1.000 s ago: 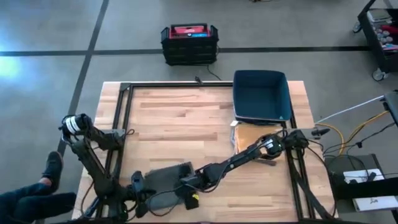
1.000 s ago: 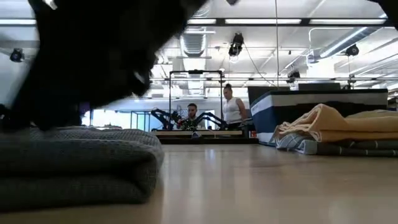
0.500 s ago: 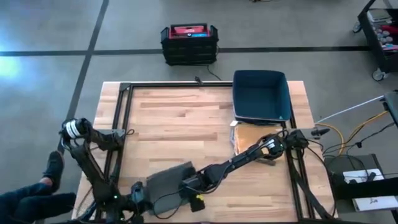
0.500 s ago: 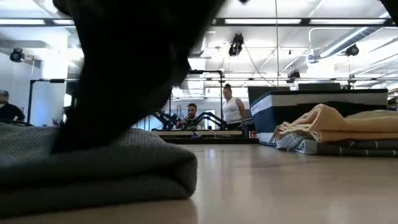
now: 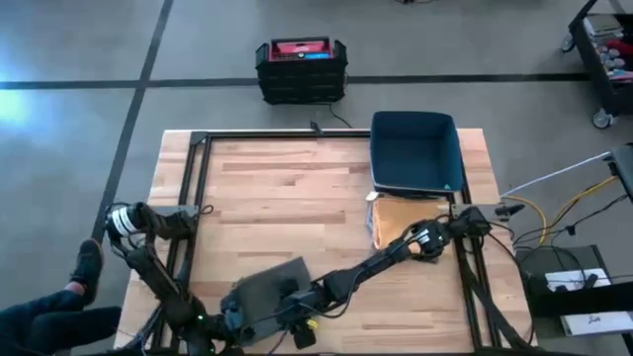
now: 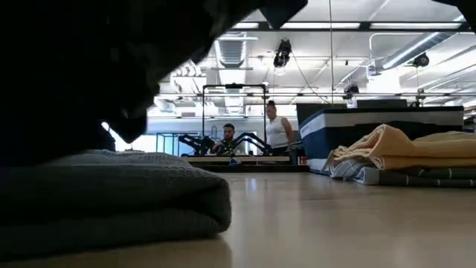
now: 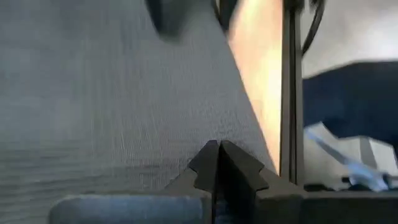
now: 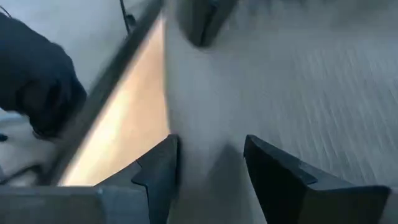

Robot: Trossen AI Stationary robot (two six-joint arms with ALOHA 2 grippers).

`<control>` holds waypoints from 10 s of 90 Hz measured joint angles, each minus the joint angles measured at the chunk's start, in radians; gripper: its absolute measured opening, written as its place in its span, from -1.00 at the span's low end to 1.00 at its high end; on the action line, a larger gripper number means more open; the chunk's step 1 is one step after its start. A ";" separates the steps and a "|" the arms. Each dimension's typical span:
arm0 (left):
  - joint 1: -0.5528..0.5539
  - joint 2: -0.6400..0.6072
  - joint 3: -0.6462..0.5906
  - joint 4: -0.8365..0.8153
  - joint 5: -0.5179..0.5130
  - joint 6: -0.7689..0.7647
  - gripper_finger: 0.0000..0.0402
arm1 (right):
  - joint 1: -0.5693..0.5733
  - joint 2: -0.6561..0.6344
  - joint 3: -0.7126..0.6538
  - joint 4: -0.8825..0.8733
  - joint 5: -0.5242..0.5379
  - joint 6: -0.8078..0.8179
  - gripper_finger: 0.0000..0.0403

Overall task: Fold towel
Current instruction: Fold the gray kitchen towel, then stack the gray kitchen towel on top of the yellow kitchen towel, then adjust the stacked kitchen towels

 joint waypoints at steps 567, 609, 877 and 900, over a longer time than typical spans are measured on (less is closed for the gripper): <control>0.107 -0.218 0.006 0.085 -0.183 0.391 -0.99 | 0.293 -1.008 -1.039 -0.336 0.266 0.925 0.23; 0.165 -0.206 0.006 0.084 -0.169 0.419 -0.99 | 0.249 -0.873 -0.912 -0.824 0.495 0.879 -0.04; 0.382 -0.208 0.005 0.132 -0.132 0.576 -0.99 | 0.185 -0.775 -1.019 -0.292 0.685 0.600 -0.96; 0.590 -0.179 0.005 0.289 -0.025 0.830 -0.99 | 0.124 -0.784 -1.010 -0.578 0.766 0.733 -1.00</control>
